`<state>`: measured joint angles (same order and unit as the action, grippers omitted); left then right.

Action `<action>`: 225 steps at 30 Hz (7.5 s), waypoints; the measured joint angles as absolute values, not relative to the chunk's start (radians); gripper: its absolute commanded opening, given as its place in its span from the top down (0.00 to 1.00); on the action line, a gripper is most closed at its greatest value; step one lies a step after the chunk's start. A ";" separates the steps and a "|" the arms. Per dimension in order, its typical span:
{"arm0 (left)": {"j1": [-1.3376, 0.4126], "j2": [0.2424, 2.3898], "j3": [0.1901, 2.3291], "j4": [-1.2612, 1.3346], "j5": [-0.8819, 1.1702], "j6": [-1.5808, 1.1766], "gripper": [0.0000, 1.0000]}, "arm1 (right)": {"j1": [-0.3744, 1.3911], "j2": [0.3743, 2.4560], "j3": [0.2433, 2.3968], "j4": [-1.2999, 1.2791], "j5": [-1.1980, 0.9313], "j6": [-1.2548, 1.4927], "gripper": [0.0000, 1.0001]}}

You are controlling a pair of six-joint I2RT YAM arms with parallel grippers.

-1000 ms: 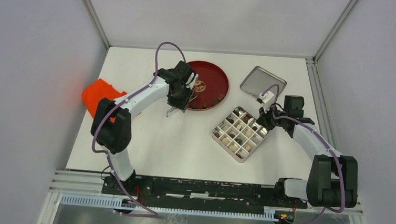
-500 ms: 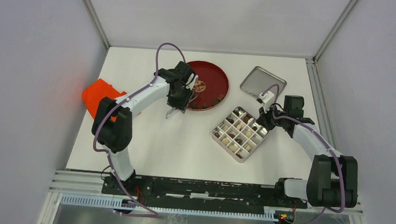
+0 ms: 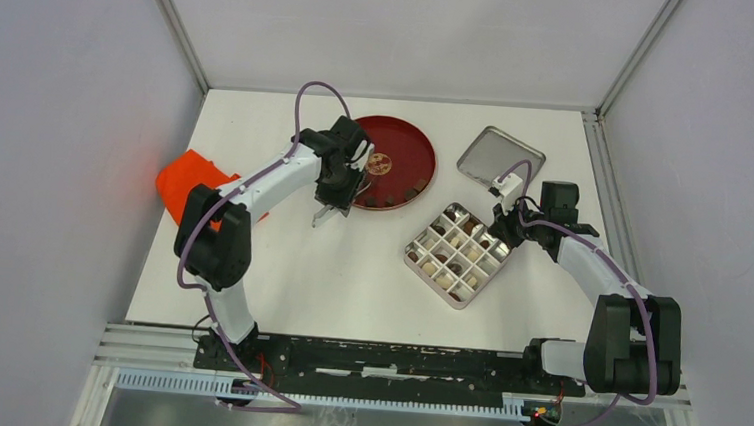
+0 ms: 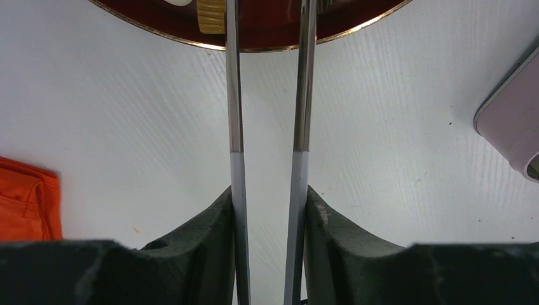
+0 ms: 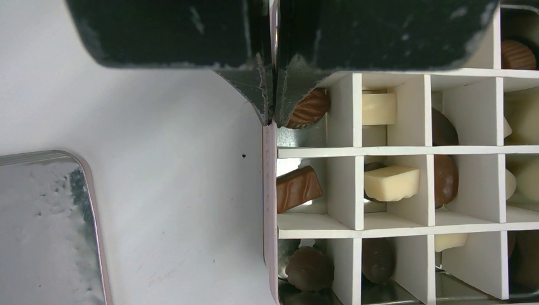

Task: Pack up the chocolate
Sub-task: Pick up the fake chocolate from the plate, then place the fake chocolate in the packing box, then pick up the fake chocolate from the plate.

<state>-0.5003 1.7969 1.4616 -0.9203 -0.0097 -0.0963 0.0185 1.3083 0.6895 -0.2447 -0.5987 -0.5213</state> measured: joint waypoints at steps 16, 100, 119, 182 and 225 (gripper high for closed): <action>-0.500 1.797 1.475 -0.925 -0.017 -0.097 0.98 | 0.017 1.308 0.690 -0.245 -0.599 -0.522 1.00; -0.990 1.409 1.022 -0.357 0.417 -0.492 0.98 | 0.012 1.308 0.690 -0.242 -0.599 -0.518 1.00; -1.038 1.539 1.109 -0.364 0.329 -0.491 0.98 | 0.012 1.304 0.690 -0.242 -0.600 -0.518 1.00; -1.065 1.634 1.206 -0.426 0.259 -0.490 0.62 | 0.012 1.304 0.690 -0.243 -0.602 -0.520 1.00; -0.525 1.632 1.366 -0.850 0.141 -0.210 0.60 | 0.012 1.304 0.690 -0.244 -0.602 -0.521 1.00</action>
